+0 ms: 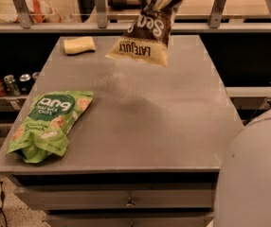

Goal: Move brown chip bag near green rice chip bag

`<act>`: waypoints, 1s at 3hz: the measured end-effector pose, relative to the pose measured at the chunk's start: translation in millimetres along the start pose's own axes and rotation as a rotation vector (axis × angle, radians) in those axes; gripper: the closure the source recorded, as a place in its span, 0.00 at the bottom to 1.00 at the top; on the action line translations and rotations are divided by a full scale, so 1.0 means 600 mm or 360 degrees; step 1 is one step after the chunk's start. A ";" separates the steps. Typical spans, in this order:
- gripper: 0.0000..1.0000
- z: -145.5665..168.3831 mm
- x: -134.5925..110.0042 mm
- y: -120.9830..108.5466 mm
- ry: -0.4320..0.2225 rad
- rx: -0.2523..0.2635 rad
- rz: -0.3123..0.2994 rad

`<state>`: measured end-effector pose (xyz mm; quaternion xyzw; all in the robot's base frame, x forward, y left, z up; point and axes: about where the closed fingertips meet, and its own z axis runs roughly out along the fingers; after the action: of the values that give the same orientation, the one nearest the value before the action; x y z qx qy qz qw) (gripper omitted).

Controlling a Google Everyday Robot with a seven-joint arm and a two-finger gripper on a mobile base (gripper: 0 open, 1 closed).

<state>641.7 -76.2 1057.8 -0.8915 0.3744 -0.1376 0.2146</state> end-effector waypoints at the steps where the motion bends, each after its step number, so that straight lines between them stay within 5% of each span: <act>1: 1.00 0.008 -0.079 -0.040 -0.0219 0.0064 -0.0141; 3: 1.00 -0.004 -0.218 -0.088 -0.0658 0.0206 -0.0357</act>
Offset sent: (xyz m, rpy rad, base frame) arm -0.0881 0.1320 0.0145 0.2208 0.2037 0.4920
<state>583.5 51.1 1074.6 -0.9211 0.2117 0.0010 0.3266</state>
